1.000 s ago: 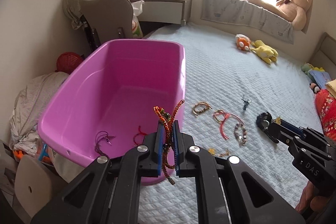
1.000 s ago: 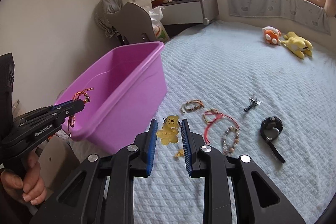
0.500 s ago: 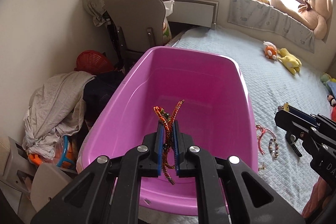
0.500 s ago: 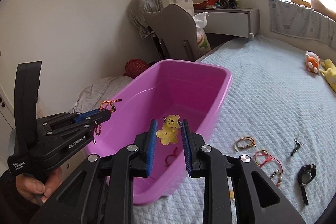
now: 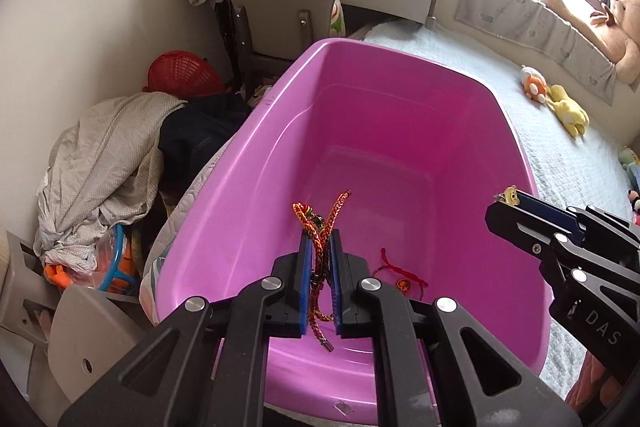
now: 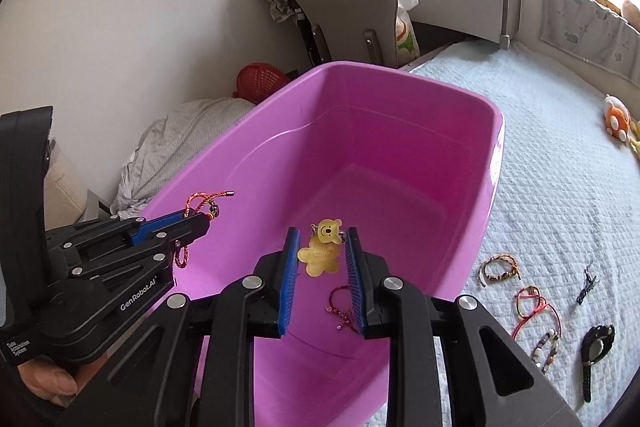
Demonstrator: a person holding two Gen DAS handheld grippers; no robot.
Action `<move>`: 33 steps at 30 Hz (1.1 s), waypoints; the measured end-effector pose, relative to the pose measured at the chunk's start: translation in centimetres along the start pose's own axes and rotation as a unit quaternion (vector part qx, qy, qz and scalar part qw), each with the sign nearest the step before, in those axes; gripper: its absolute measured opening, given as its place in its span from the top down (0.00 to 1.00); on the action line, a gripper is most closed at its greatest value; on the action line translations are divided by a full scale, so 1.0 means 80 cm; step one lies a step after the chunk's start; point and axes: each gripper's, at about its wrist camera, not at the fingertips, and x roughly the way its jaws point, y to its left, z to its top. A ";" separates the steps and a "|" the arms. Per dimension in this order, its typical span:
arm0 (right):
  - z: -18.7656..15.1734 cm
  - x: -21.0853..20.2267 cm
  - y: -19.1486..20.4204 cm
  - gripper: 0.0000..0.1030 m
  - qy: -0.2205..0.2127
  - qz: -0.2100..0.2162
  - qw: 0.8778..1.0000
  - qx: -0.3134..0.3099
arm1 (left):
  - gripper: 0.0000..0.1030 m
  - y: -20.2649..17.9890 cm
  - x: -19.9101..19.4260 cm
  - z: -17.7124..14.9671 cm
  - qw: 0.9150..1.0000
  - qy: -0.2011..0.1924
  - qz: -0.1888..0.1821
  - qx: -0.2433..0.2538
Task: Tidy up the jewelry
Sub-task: 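Open right tool dropping bear charm while left tool releases orange bracelet, then withdraw both open tools from the tub back over the bed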
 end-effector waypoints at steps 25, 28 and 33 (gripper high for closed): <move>0.004 0.032 -0.001 0.47 0.043 -0.021 0.999 0.014 | 0.45 0.006 0.019 -0.003 1.000 0.023 -0.007 -0.018; 0.003 0.026 -0.001 0.47 0.040 -0.026 0.999 0.010 | 0.34 0.009 0.010 -0.004 1.000 0.010 -0.004 -0.025; 0.001 0.020 -0.001 0.47 0.037 -0.027 0.999 0.008 | 0.30 0.008 0.005 -0.005 1.000 0.010 -0.002 -0.027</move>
